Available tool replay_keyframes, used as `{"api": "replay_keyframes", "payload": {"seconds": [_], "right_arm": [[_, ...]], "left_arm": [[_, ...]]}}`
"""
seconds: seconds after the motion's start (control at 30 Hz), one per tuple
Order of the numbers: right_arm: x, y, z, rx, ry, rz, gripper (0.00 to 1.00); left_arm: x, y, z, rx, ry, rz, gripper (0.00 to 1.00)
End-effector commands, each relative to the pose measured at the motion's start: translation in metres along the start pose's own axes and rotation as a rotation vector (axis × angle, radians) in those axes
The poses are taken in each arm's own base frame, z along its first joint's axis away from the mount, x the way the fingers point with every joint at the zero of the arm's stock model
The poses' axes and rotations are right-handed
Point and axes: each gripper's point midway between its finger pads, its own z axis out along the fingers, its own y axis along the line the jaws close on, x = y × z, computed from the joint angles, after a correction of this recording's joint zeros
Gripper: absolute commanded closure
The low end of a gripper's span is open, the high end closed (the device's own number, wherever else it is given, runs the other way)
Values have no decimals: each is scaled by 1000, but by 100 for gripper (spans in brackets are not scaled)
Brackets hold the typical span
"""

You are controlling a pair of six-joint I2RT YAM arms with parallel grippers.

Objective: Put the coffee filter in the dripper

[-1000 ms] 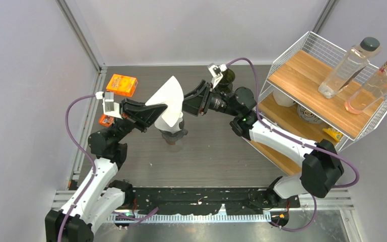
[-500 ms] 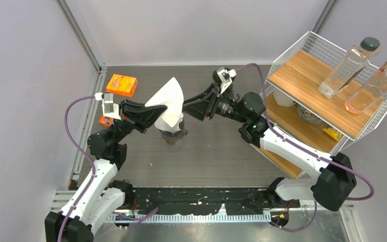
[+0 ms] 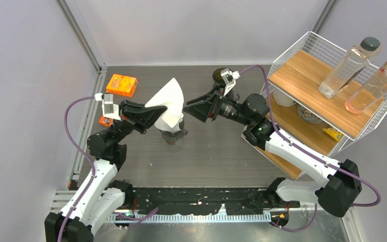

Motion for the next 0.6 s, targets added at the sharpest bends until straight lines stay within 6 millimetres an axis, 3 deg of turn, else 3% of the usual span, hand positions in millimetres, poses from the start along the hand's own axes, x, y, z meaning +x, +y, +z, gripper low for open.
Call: {"api": "replay_keyframes", "payload": {"seconds": [0.0,0.23,0.57], "right_arm": [[-21,8,0,13,-58,-35,40],[-26,5,10,17,-62,12,40],[-38,7,9,49,-83,1,40]], "left_arm": [[-5,-11,-1,41,-6,43,100],[-2,-13,-2,50,8,42,100],[0,-13,-3,52,14,50,100]]}}
